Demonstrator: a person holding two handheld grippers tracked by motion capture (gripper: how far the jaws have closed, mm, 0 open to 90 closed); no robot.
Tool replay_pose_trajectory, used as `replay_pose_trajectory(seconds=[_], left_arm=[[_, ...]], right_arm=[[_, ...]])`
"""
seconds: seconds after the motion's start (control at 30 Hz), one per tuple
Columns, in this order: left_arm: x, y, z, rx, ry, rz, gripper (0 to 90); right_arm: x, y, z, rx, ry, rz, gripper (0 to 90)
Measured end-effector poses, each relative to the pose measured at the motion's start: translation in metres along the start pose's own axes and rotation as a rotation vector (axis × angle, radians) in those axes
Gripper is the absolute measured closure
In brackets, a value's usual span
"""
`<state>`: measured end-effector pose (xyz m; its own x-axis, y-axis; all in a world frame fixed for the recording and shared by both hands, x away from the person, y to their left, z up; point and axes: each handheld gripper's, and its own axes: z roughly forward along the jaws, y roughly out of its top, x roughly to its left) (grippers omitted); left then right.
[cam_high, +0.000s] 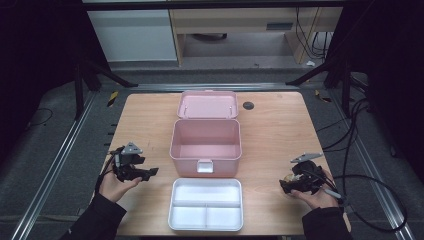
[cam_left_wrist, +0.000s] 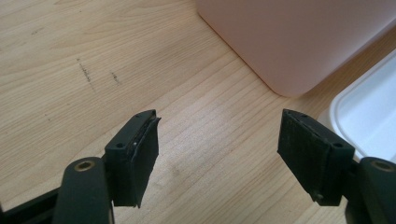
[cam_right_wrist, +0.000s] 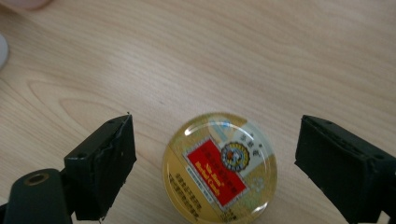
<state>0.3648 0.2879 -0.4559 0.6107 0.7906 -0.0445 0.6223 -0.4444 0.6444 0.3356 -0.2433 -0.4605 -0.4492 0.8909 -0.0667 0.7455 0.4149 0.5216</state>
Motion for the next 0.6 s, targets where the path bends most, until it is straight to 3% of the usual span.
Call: replay_pose_trajectory(seconds=[0.6], left_arm=[[-0.001, -0.002, 0.004, 0.028, -0.009, 0.004, 28.7]], right_arm=[[-0.003, -0.013, 0.023, 0.154, 0.014, -0.023, 14.1]])
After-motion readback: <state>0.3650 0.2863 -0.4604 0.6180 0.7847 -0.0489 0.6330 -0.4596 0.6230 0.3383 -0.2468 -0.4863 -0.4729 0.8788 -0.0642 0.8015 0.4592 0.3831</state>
